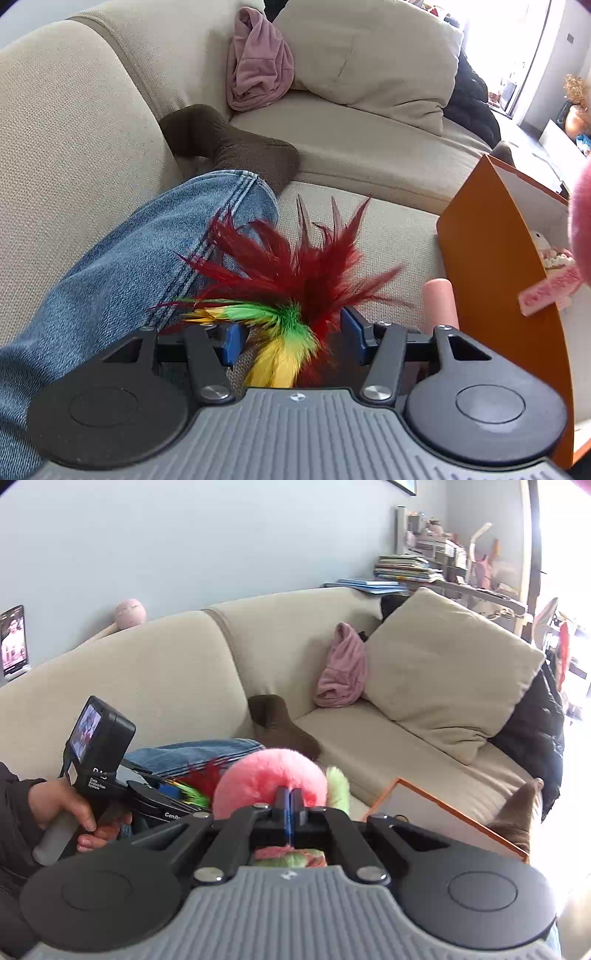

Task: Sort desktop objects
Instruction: 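Carry the feathered toy into the shoebox with the right gripper and release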

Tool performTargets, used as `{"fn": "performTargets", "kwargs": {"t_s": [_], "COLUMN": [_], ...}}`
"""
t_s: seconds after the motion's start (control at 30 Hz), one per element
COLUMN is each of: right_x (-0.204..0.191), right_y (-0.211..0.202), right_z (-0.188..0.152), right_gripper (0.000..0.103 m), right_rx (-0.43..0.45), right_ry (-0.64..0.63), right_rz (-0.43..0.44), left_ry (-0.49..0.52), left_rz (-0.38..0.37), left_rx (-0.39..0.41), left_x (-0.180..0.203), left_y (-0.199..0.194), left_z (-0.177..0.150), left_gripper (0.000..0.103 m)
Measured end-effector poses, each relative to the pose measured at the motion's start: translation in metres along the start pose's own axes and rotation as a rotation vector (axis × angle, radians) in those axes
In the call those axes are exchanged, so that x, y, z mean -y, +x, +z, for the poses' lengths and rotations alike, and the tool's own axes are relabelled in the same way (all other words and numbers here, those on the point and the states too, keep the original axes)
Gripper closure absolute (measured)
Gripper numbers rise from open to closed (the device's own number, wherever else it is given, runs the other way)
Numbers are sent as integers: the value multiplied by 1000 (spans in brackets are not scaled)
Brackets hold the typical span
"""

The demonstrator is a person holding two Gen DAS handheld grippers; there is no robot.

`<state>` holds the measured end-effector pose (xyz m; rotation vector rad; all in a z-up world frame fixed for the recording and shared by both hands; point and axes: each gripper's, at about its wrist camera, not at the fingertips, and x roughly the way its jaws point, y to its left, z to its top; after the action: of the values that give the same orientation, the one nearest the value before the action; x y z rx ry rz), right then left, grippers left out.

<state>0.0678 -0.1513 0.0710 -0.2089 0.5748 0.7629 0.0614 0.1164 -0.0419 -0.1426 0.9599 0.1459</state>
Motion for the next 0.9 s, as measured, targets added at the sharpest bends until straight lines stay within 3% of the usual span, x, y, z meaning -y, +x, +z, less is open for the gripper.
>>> {"fn": "performTargets", "kwargs": {"t_s": [0.07,0.13,0.23,0.33,0.47,0.7,0.9], "right_x": [13,26,45,61,75,89,98], "right_y": [-3,-5,-3,1,7,14,29], "right_z": [-4,-10,-20,-30,-38,-43,-34], "right_gripper": [103,103,103,103,103,103,103], "right_rx": [-6,-19,-46,-69,-77,-58,-33], "right_ry": [24,50,86,121,150,177,191], "right_rz": [-38,-79,-128,-168,-192,-179,-140], "left_ry": [-5,-3,-25,-31,-50,21,96], "left_rz": [27,56,53,47,-18,-242,-373], "left_rx": [4,3,-6,13,74,213,218], "left_x": [3,5,1,0,4,47,96], "left_y": [8,15,22,14,-19,-80,-78], "left_z": [4,5,3,2,10,41,63], "left_gripper": [42,71,91,95,96,96,96]}}
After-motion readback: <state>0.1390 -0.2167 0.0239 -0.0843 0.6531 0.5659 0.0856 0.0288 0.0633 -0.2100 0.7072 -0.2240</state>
